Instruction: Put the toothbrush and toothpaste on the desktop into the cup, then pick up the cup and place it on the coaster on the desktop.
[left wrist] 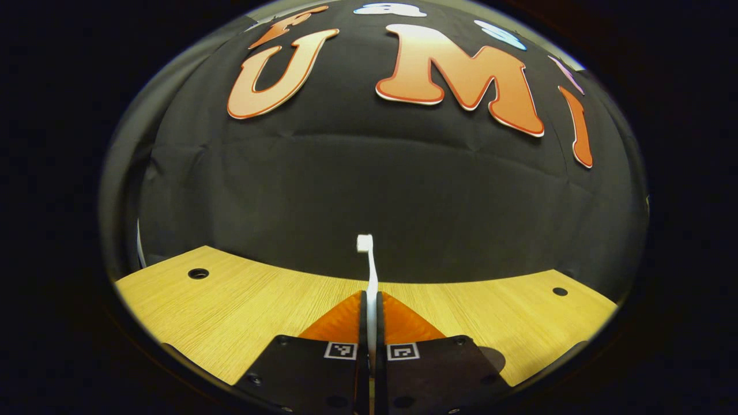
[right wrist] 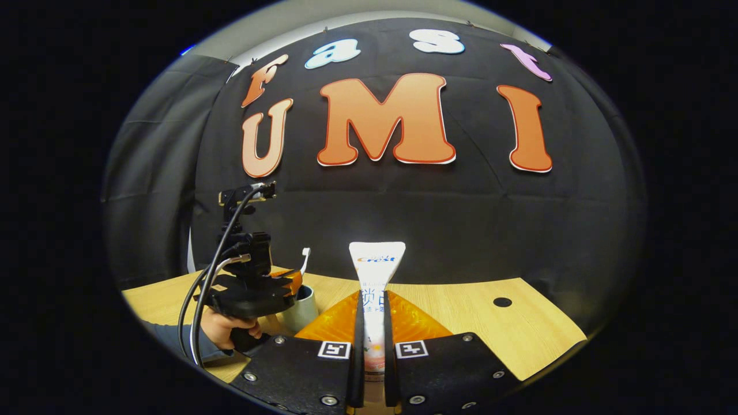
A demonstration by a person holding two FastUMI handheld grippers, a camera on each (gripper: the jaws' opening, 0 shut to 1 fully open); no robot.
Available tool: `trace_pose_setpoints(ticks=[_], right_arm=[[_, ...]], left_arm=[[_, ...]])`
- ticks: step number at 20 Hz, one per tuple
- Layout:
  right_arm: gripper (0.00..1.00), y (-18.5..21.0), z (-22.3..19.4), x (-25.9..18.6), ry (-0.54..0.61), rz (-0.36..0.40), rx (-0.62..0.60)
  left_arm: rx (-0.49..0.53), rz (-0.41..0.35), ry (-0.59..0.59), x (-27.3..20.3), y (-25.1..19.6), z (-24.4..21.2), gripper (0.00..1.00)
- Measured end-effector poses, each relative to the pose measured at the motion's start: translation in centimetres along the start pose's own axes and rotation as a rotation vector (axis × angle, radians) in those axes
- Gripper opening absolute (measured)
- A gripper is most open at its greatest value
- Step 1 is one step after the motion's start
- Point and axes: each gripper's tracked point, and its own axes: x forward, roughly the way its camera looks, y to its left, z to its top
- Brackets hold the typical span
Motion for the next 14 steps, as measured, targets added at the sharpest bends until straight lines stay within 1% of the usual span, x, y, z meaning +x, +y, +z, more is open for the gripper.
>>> trace_pose_setpoints(ticks=[1,3,5,6,8,9,12,14], right_arm=[[0.14,0.0,0.1,-0.2,-0.001,-0.003,-0.011],[0.14,-0.3,0.7,-0.6,-0.014,-0.016,-0.027],[0.14,-0.2,1.0,-0.7,-0.021,-0.014,-0.015],[0.14,-0.1,1.0,-0.8,-0.02,-0.011,-0.008],[0.14,0.2,1.0,-0.7,-0.02,-0.009,-0.005],[0.14,0.4,1.0,-0.8,-0.02,-0.008,-0.004],[0.14,1.1,1.1,-0.8,-0.024,0.007,0.0],[0.14,1.1,1.2,-0.7,-0.032,0.009,0.001]], left_arm=[[-0.008,-0.008,0.01,-0.2,0.0,-0.2,0.04],[-0.01,-0.02,0.044,-0.7,-0.4,-0.7,0.05],[0.001,-0.029,0.099,-1.5,-0.5,-1.5,0.08],[0.007,-0.042,0.116,-1.8,-0.7,-1.6,0.17],[0.009,-0.074,0.128,-2.9,-1.5,-1.3,0.42],[0.019,-0.082,0.131,-3.5,-1.7,-1.1,0.49],[0.061,-0.107,0.117,-4.7,-2.0,-0.3,0.84],[0.075,-0.123,0.1,-5.7,-2.2,0.3,0.93]])
